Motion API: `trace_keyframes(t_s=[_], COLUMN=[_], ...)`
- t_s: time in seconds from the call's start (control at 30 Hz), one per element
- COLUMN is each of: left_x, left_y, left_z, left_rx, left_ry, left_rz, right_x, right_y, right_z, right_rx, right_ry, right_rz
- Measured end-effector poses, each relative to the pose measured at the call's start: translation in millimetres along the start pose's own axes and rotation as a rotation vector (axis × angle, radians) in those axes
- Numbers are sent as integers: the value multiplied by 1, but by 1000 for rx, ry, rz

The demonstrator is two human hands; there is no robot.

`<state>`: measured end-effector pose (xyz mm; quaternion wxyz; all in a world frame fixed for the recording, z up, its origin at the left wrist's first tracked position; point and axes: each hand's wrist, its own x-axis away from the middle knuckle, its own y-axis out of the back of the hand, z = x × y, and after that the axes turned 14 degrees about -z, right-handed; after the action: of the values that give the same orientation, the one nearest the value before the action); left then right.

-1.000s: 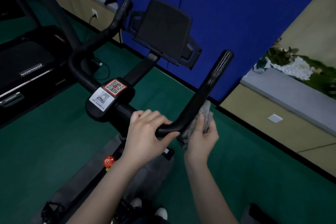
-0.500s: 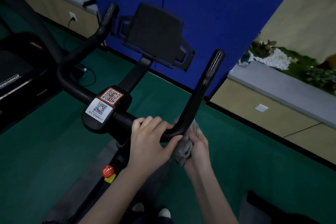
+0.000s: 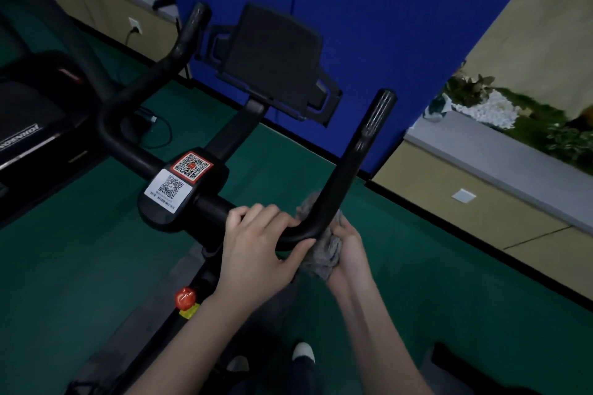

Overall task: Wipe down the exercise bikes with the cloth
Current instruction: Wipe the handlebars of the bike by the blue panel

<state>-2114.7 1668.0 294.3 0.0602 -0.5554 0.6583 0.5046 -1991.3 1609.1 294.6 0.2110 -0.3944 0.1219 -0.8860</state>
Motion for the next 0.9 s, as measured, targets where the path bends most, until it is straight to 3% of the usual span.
trace_keyframes(t_s=[0.2, 0.43, 0.57, 0.77, 0.9], left_x=[-2, -11, -17, -18, -18], left_y=[3, -10, -25, -34, -35], left_z=[-7, -30, -47, -56, -57], left_rx=[-12, -138, -184, -222, -205], left_ry=[46, 50, 107, 214, 263], left_rz=[49, 7, 15, -43, -90], right_x=[-9, -14, -8, -38, -31], right_y=[10, 11, 16, 5, 3], right_z=[4, 6, 2, 43, 44], right_rx=[70, 181, 258, 308, 357], right_ry=[-19, 402, 659, 794, 966], right_rz=[57, -142, -141, -158, -85])
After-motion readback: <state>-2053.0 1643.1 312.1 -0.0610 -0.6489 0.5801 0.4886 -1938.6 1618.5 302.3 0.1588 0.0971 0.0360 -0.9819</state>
